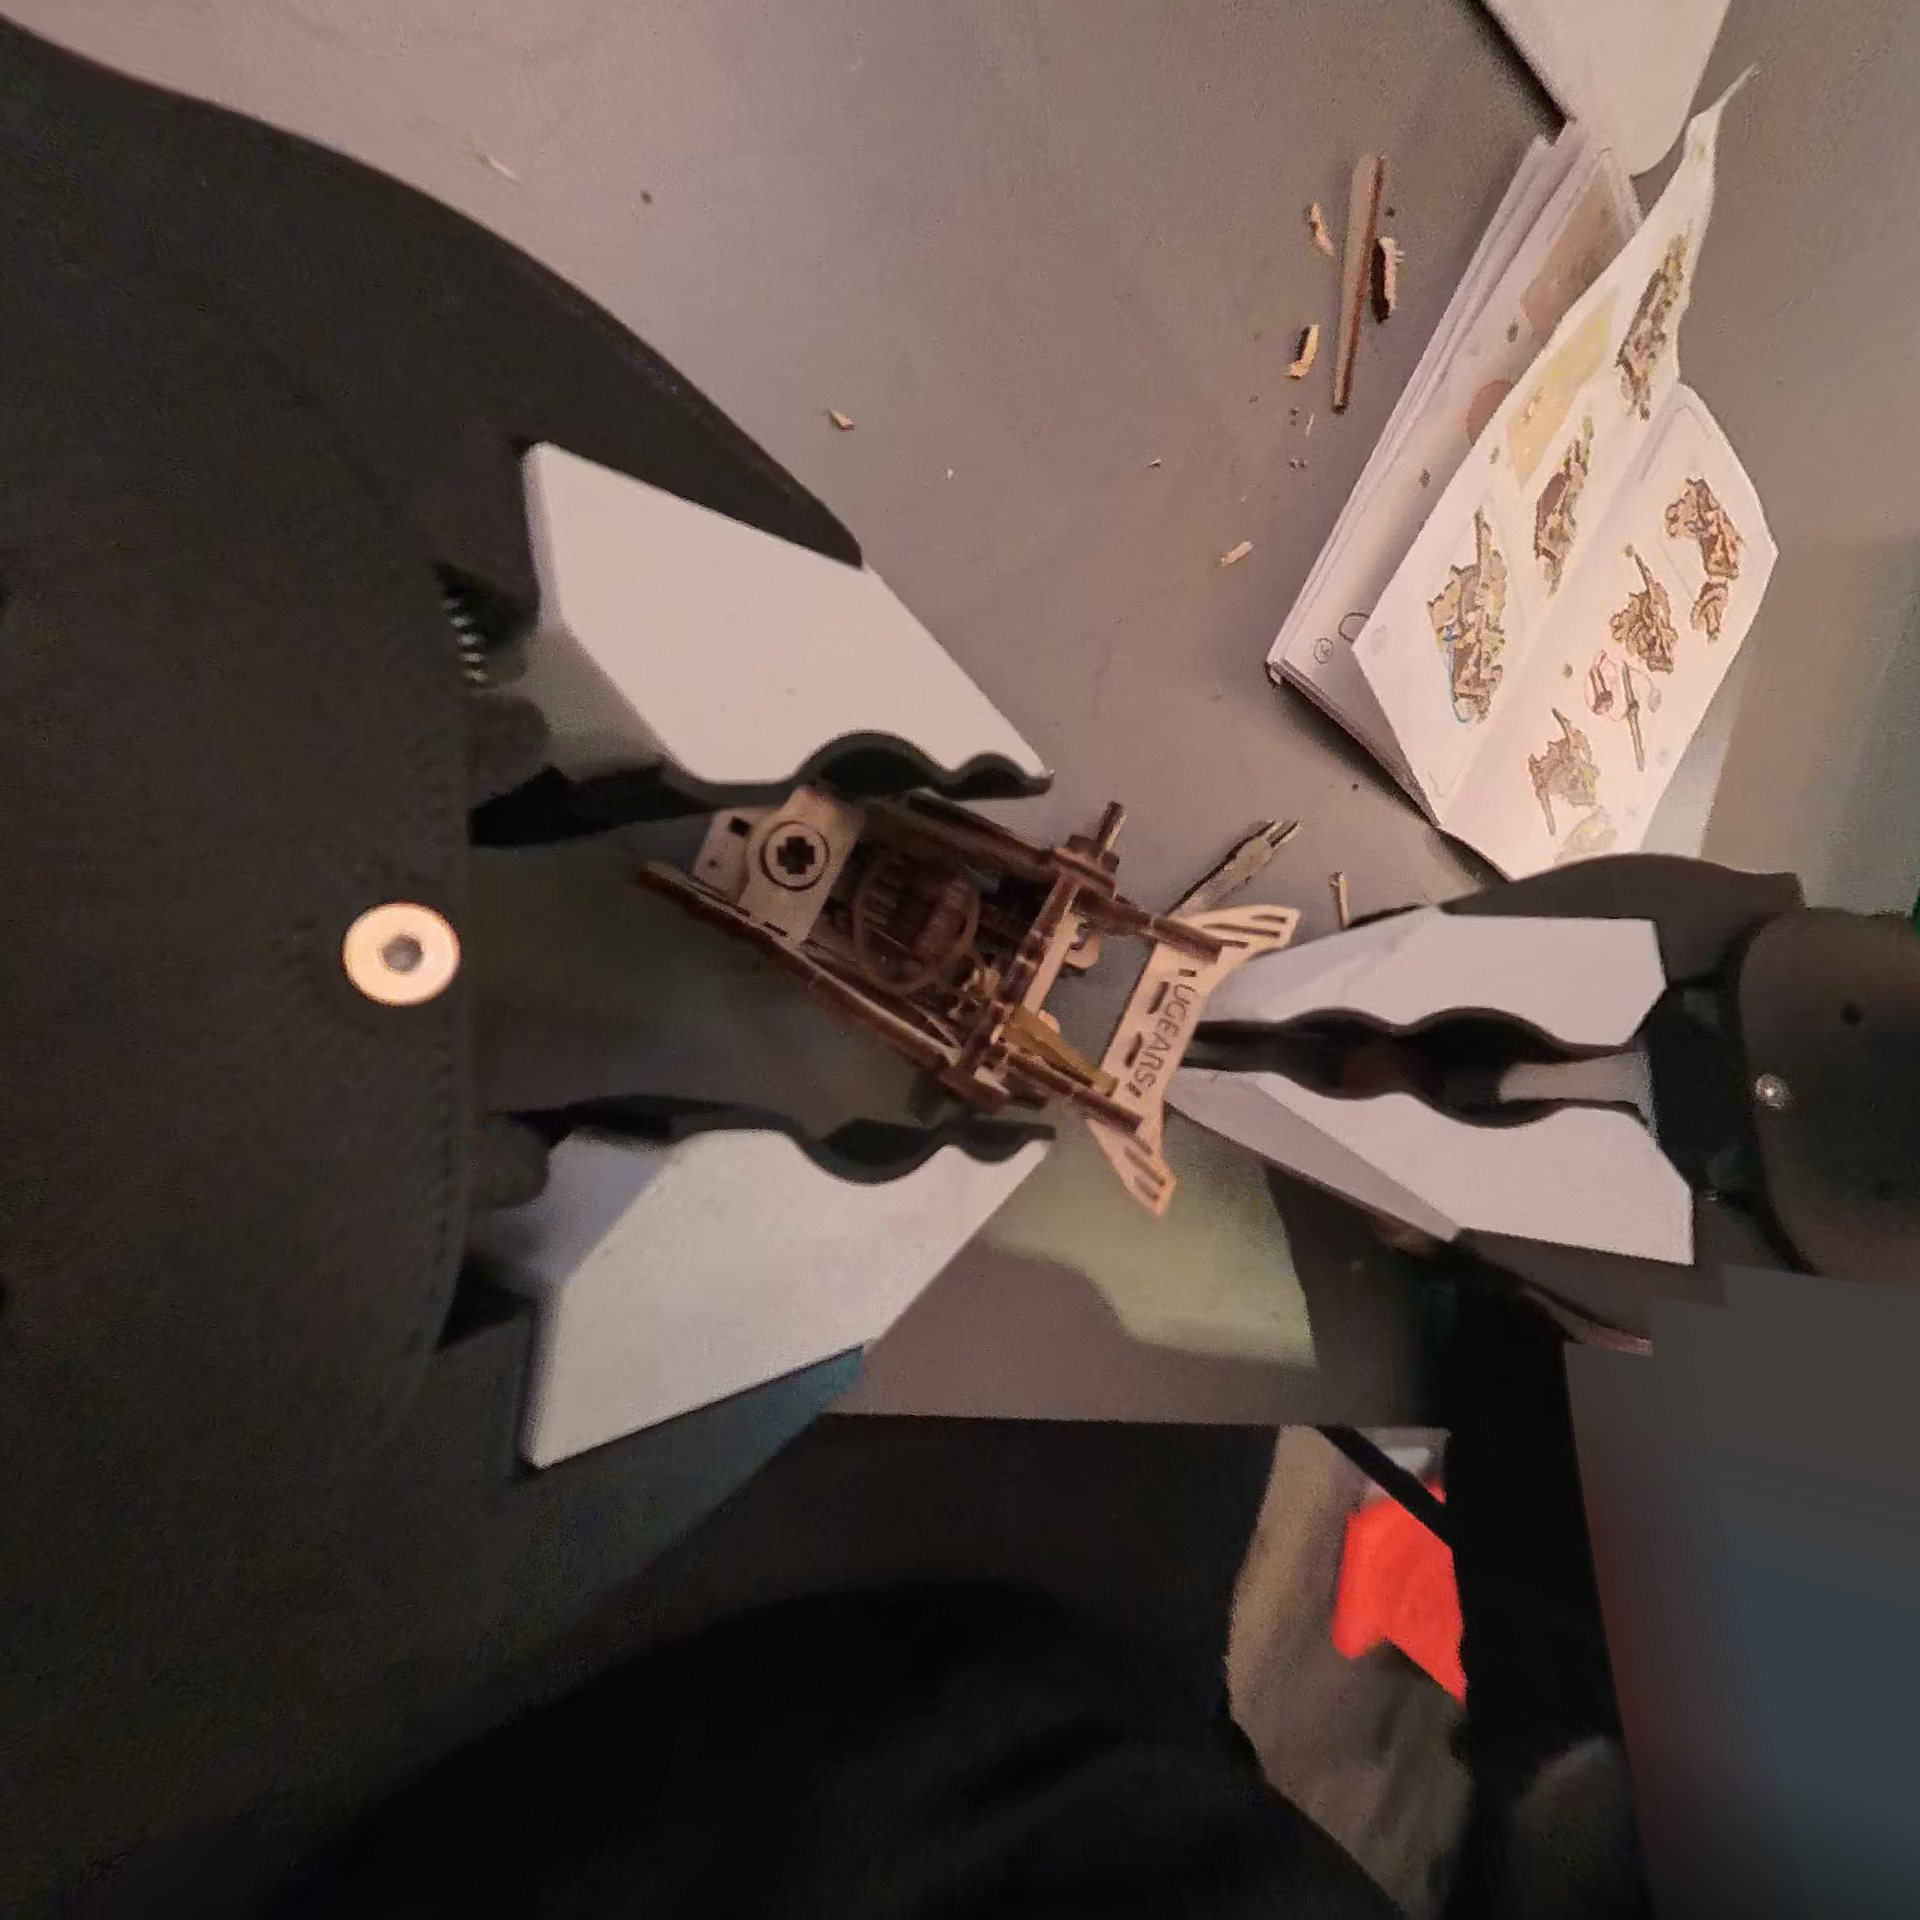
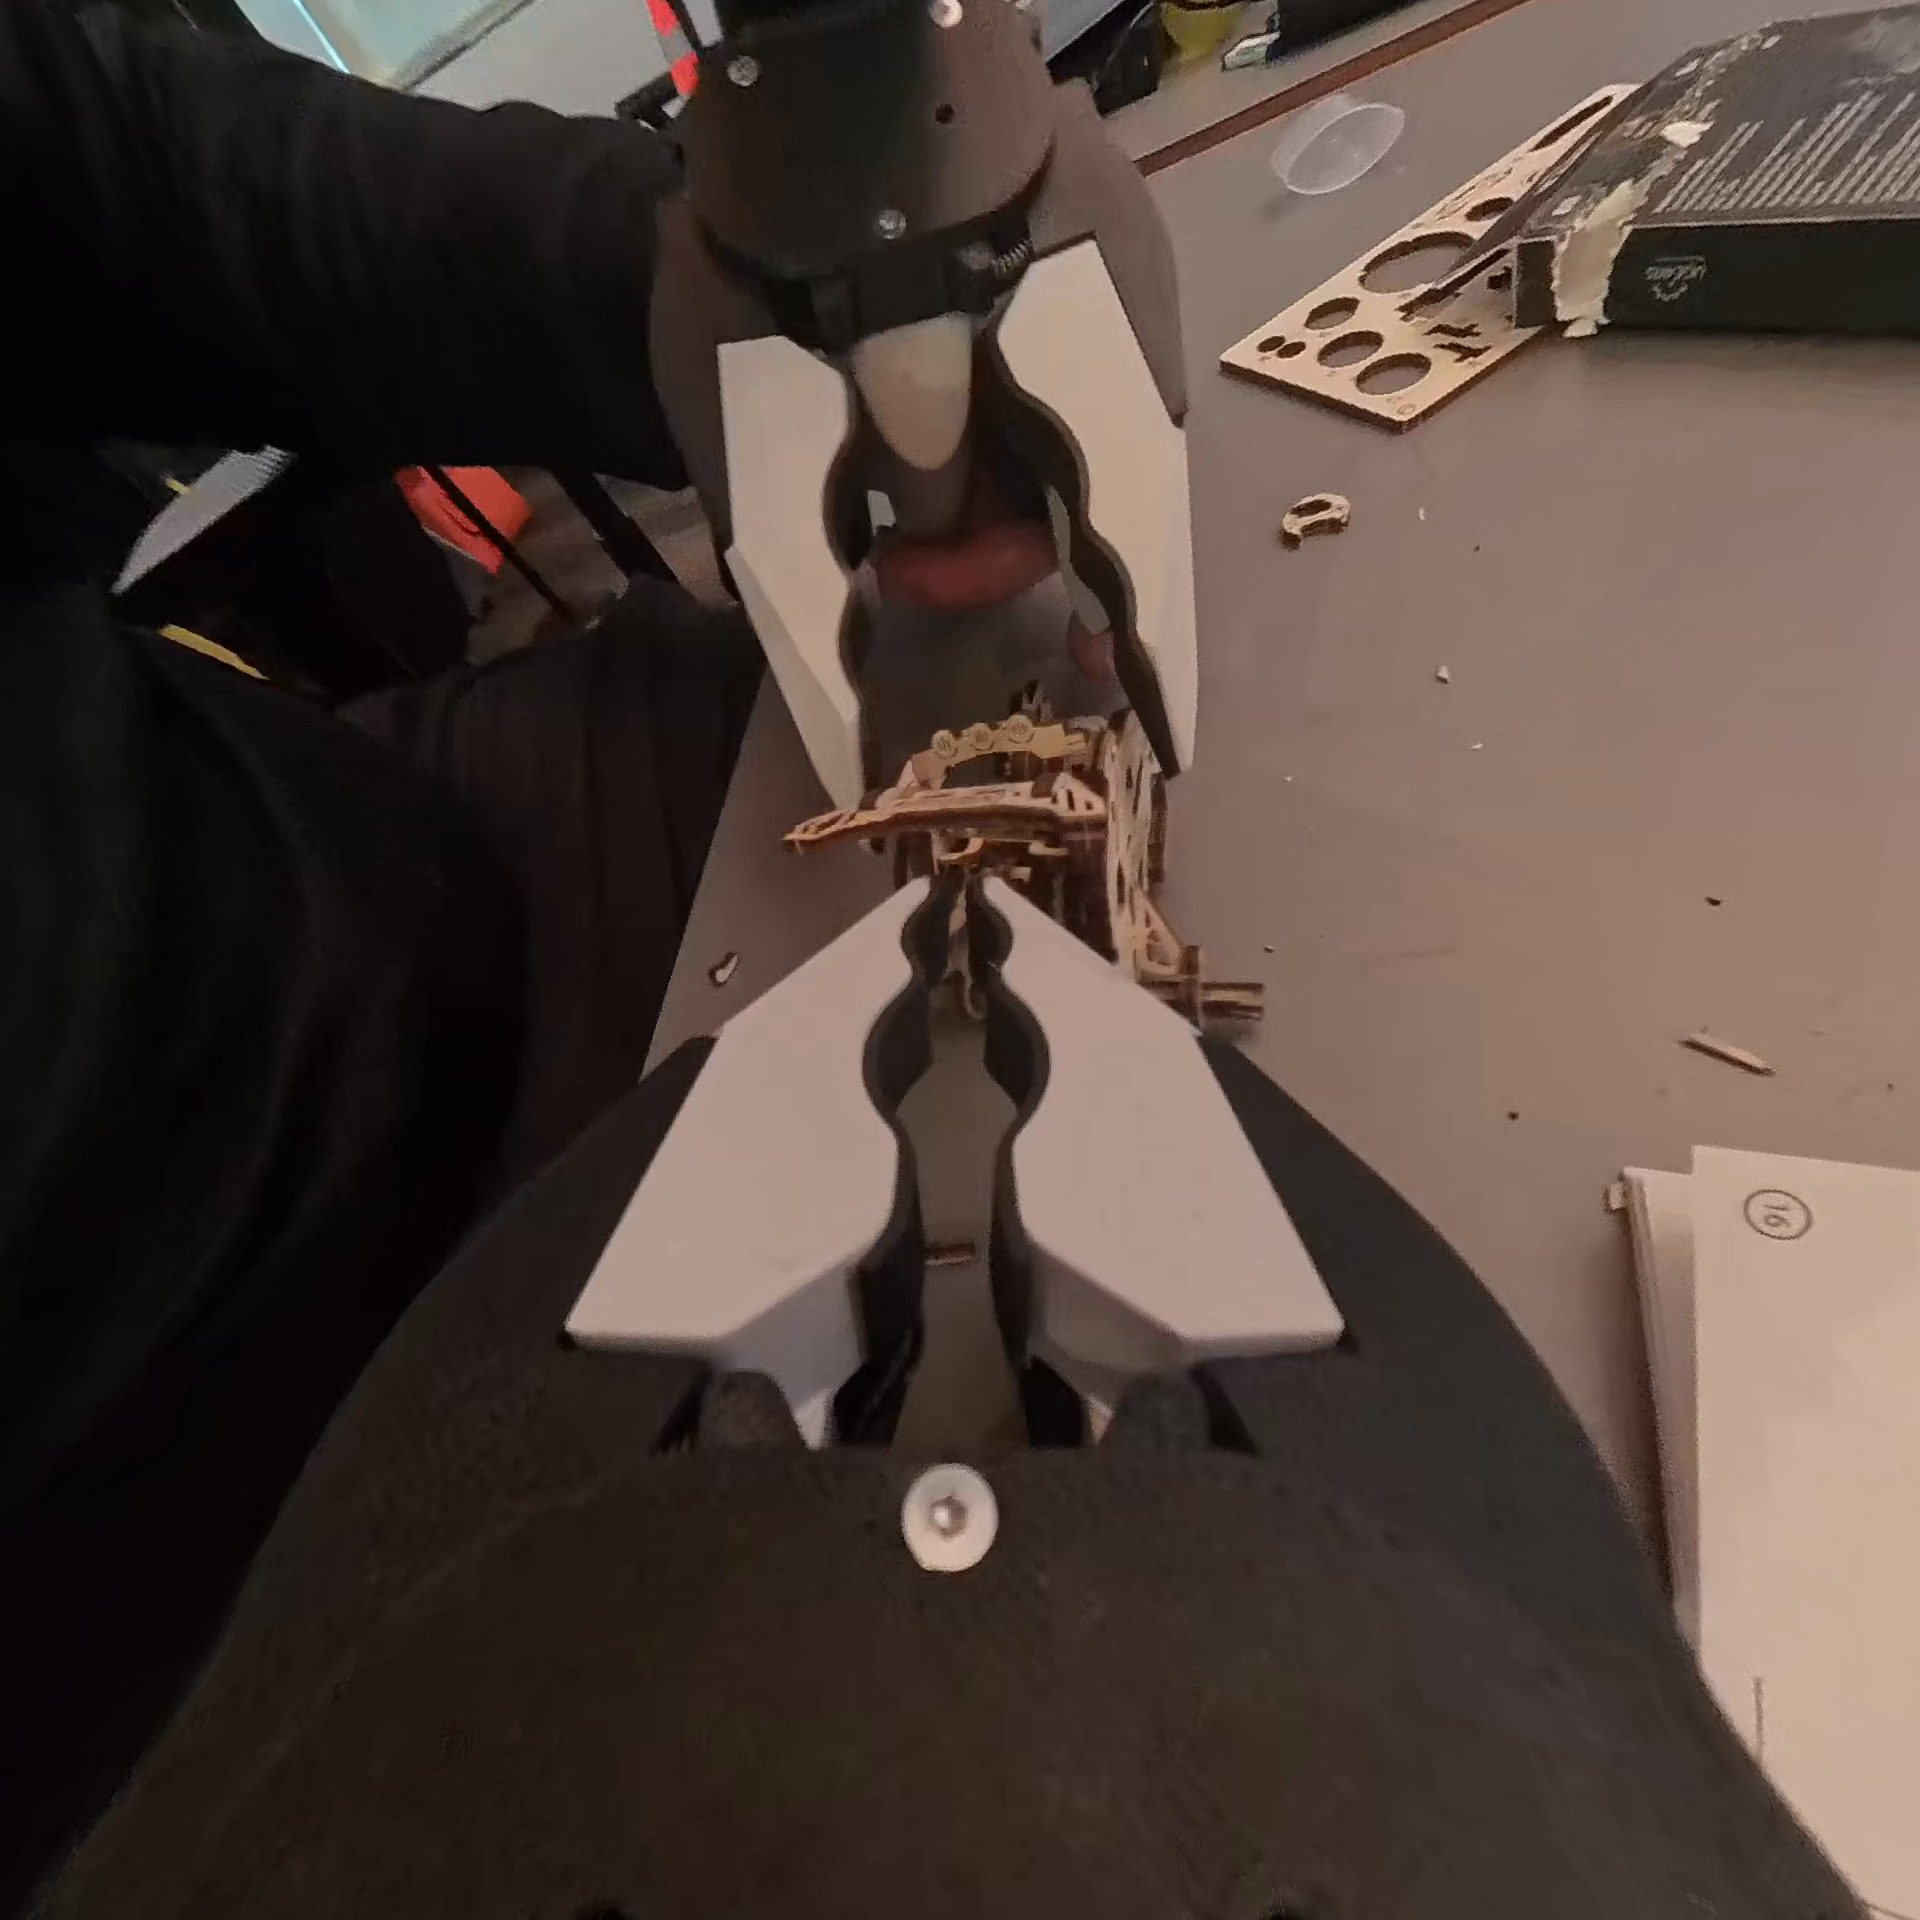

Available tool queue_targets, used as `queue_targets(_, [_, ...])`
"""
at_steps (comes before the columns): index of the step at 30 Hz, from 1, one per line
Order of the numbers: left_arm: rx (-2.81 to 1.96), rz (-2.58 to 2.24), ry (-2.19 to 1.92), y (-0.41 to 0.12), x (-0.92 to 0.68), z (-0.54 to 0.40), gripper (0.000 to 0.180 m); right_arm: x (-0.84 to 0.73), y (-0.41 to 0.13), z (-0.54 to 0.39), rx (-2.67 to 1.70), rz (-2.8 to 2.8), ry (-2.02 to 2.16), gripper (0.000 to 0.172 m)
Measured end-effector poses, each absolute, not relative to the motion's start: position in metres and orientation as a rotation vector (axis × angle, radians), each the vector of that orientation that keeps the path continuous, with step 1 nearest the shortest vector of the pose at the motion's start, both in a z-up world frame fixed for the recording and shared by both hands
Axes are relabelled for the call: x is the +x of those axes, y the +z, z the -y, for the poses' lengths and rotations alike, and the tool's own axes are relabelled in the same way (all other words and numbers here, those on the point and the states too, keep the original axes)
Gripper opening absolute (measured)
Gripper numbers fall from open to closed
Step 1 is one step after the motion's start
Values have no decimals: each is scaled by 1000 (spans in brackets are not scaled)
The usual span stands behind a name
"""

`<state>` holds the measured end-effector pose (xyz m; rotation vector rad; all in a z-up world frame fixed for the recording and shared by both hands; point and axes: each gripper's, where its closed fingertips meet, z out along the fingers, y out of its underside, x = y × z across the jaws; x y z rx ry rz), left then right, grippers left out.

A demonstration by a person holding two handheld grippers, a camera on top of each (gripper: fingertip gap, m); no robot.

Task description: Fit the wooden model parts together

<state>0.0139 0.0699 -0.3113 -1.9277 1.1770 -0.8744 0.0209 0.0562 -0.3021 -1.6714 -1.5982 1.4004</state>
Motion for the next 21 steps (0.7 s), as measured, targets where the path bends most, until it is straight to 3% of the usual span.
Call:
queue_targets(5, [-1891,-1259,-760,-318,4,-65,64,17,-308,-49,-1617,1682,1285,5])
queue_targets(10, [-1801,-1330,-629,-319,4,-69,50,12,-307,-49,-1592,1643,1208,4])
queue_targets(21, [-1748,-1306,-637,-320,3,-71,52,6,-306,-48,-1584,1605,1134,0])
